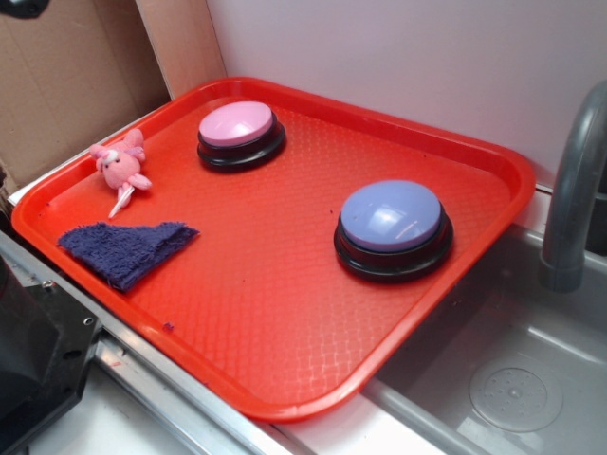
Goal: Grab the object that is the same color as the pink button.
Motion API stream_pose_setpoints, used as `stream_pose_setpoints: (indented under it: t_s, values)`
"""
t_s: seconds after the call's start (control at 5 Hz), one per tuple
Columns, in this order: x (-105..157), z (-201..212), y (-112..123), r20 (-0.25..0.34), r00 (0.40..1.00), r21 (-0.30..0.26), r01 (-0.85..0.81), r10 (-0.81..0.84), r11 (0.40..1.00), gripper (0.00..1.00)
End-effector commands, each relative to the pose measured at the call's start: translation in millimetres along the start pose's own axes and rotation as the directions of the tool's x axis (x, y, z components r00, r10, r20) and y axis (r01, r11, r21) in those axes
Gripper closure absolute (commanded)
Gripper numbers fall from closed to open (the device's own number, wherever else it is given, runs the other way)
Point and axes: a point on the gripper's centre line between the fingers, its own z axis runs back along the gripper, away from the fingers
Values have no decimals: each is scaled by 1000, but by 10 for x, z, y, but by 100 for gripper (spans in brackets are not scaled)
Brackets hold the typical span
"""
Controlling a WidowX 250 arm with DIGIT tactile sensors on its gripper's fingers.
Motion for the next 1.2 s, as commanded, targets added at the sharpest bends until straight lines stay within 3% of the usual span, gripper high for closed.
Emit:
stream_pose_setpoints:
  t_s: [0.0, 0.2, 0.6, 1.0]
  values:
    - [0, 0, 0, 0, 1000, 0, 0, 0, 1000, 0]
    - [115, -53, 181, -15, 988, -76, -155, 154, 985, 0]
    - [263, -378, 743, 86, 849, -29, -521, 522, 853, 0]
    - [410, -891, 1212, 271, 586, -62, -781, 764, 621, 0]
